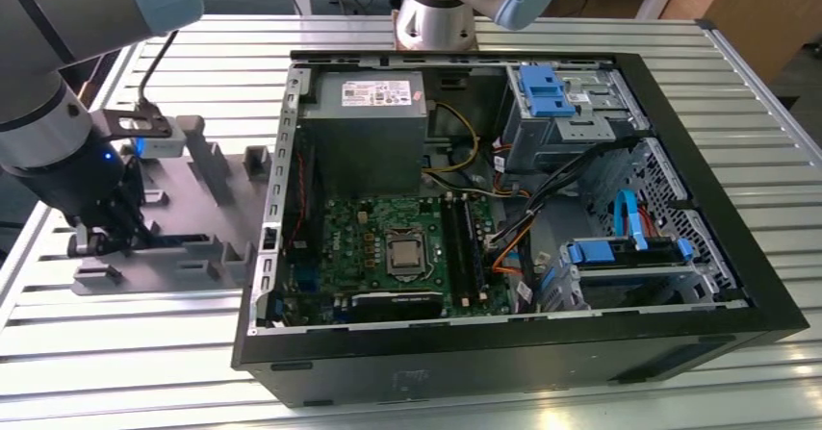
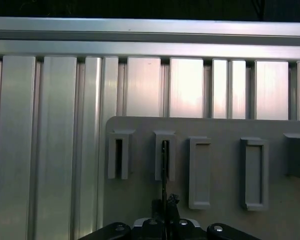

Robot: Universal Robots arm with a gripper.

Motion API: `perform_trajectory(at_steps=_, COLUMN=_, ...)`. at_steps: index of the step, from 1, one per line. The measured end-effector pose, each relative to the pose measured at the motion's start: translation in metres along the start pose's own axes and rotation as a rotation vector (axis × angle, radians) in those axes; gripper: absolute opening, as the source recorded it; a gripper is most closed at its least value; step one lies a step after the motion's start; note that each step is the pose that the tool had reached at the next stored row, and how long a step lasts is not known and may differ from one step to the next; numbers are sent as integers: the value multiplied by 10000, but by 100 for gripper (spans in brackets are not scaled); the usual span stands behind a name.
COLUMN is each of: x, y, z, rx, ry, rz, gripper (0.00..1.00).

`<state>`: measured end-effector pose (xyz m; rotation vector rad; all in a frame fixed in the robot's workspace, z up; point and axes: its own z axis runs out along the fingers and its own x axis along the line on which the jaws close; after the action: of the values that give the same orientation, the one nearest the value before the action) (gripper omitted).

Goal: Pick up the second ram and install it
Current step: 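Pick up the second ram and move it above second insertion slot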

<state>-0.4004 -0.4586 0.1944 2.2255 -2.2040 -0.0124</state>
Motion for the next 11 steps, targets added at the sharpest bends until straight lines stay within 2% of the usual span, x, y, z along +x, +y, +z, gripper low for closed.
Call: perform_trajectory(at_steps=11, x=0, y=2, z=-127, rx=0, ry=-1, rz=0, gripper=14)
